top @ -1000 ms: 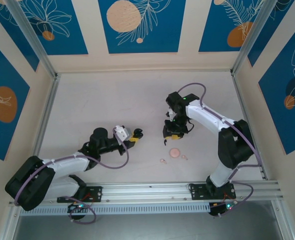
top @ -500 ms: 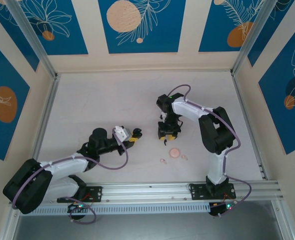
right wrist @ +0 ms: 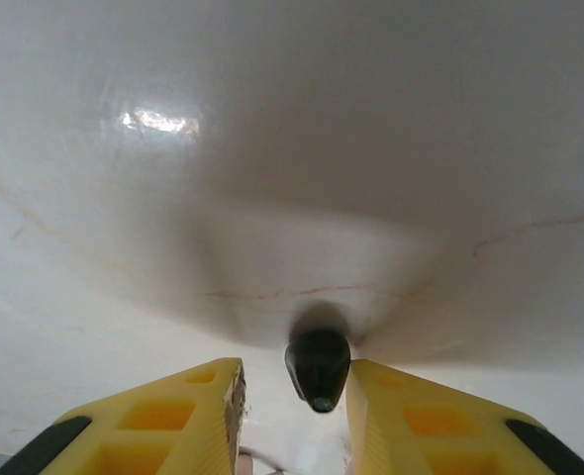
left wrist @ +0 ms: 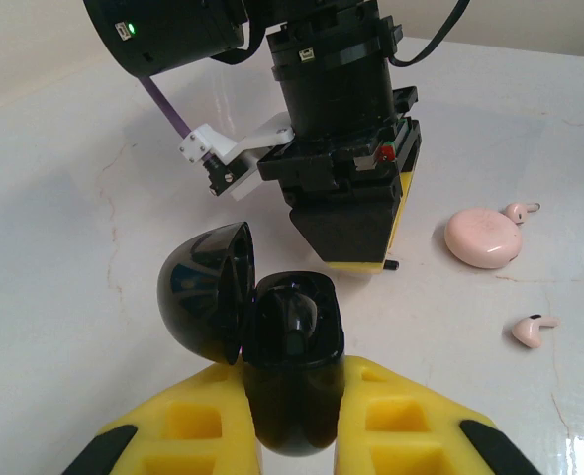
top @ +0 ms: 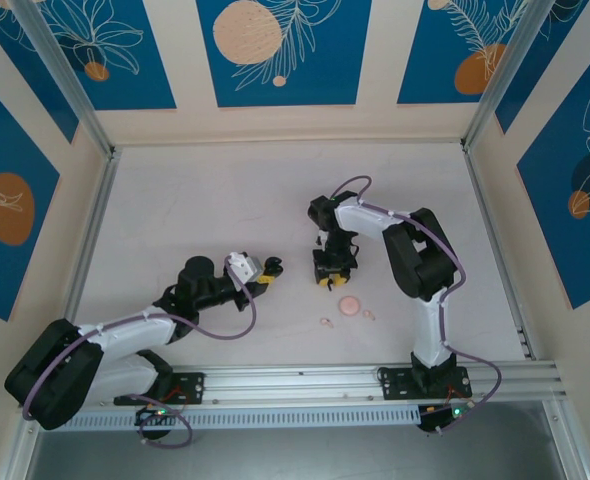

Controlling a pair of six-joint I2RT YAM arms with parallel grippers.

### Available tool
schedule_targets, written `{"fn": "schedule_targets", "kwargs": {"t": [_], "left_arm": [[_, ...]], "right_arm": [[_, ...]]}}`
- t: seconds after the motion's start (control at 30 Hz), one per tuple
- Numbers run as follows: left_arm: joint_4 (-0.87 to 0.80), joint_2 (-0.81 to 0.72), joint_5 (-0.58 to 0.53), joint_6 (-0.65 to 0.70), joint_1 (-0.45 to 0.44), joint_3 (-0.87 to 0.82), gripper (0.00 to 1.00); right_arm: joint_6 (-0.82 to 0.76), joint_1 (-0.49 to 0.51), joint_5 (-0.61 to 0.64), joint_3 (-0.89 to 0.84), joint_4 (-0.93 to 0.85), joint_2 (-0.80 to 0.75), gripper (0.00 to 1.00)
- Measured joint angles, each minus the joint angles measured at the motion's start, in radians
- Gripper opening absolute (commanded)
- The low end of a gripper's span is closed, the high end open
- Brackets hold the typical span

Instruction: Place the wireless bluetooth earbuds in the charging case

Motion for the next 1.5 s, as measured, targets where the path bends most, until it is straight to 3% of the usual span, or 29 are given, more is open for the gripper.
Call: {"fn": "schedule_targets", "kwargs": {"t": [0.73, 1.5], "left_arm": [[-0.016, 0.000, -0.005, 0.000, 0.000, 0.000, 0.08], [-0.045, -0.019, -0.008, 0.000, 0.000, 0.000, 0.08]], "right_arm": [[-0.030, 0.007, 0.082, 0.040, -0.018, 0.010, 0.35], [-0.060, 0.014, 0.092, 0.051, -0.017, 0.021, 0.31]]}}
